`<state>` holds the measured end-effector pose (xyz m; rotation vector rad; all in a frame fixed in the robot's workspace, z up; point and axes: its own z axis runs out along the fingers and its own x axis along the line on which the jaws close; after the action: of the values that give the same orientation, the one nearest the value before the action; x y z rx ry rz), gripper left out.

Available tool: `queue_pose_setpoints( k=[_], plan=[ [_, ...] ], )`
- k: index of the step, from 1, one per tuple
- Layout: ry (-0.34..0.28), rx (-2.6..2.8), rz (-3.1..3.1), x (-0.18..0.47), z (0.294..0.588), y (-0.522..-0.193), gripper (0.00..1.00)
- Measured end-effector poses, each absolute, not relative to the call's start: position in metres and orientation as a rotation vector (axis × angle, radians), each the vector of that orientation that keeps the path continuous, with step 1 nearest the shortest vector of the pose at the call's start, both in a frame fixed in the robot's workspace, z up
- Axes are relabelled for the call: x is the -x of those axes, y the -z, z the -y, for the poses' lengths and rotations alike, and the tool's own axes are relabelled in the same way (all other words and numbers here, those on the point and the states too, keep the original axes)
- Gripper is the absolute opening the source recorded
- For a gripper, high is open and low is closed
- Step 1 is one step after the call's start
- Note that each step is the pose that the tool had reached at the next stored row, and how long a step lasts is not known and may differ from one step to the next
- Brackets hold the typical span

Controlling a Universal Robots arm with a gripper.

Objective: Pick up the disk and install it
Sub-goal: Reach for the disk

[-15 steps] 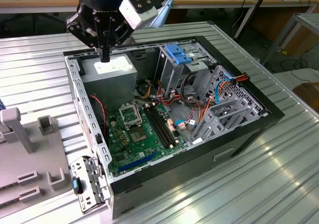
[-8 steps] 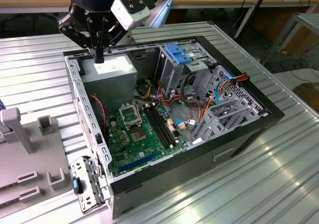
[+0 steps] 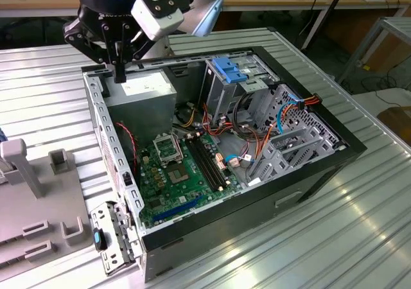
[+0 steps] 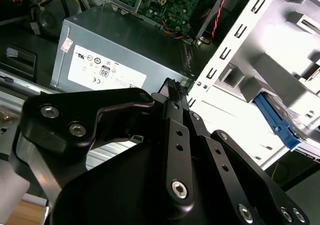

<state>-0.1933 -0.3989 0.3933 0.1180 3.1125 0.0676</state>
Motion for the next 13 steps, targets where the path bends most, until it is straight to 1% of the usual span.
queue_pose_setpoints(
  k=[13],
  plan=[
    [-0.068, -0.118, -3.112, 0.21, 0.399, -0.393, 0.11]
  ],
)
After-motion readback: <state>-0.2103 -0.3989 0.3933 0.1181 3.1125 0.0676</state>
